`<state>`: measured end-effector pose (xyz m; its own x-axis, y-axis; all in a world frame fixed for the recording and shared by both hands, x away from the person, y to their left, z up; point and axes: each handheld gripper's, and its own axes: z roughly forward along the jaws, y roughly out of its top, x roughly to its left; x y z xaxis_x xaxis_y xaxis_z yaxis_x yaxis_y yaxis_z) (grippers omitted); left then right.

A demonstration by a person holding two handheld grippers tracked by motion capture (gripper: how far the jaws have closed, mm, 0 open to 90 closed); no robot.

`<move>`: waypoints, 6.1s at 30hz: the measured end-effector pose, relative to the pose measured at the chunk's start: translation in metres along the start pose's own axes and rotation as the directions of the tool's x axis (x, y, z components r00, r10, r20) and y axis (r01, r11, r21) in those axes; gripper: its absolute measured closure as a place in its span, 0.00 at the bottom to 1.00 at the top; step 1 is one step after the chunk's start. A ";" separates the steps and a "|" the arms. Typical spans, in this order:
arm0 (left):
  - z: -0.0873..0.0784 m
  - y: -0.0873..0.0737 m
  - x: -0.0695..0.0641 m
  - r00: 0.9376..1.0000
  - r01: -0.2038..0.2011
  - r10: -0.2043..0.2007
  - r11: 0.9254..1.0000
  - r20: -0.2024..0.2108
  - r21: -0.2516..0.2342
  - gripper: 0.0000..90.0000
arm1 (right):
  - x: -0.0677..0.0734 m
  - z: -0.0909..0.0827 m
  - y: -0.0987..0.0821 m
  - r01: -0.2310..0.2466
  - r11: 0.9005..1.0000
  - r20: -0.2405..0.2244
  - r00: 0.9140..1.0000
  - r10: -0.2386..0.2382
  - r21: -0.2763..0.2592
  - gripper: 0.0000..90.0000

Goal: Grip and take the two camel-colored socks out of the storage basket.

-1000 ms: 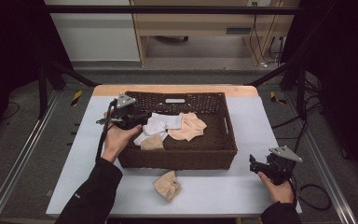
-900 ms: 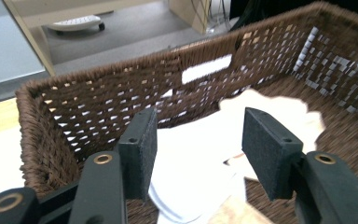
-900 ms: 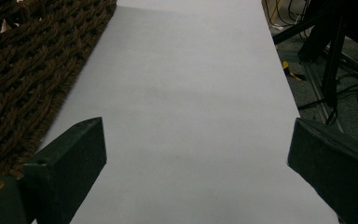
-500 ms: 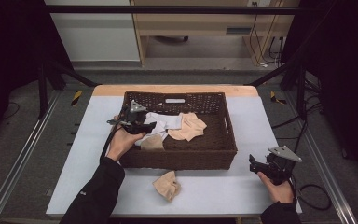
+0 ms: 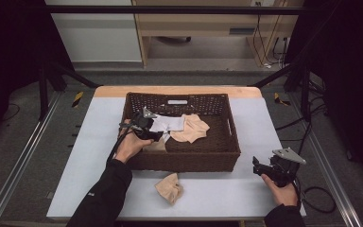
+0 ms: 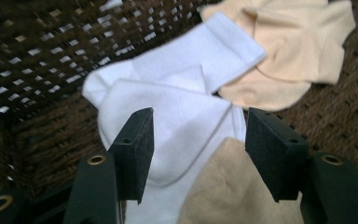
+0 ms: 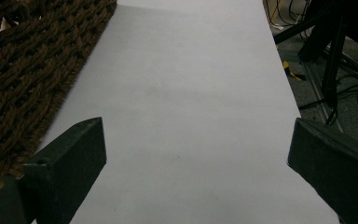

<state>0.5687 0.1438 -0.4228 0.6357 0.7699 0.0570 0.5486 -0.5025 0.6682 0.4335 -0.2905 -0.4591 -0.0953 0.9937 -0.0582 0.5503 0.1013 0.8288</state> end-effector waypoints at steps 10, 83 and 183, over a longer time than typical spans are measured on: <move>0.011 -0.003 -0.002 1.000 -0.015 0.015 0.995 -0.002 0.099 0.47 | 0.001 0.001 0.000 0.006 1.000 0.000 1.000 -0.006 0.001 0.05; -0.143 0.022 -0.036 0.989 0.116 -0.027 0.742 0.144 -0.661 0.92 | -0.001 -0.002 0.000 -0.002 1.000 0.010 1.000 0.003 -0.015 0.06; -0.091 -0.136 -0.070 0.976 0.136 -0.067 0.933 0.209 -0.333 0.52 | 0.003 -0.003 -0.004 0.001 1.000 0.005 1.000 -0.001 0.007 0.06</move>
<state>0.4004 0.1941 -0.4505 0.6969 0.7025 -0.1446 0.4177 -0.2336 0.8780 0.4282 -0.2882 -0.4610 -0.0911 0.9939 -0.0616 0.5556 0.1021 0.8251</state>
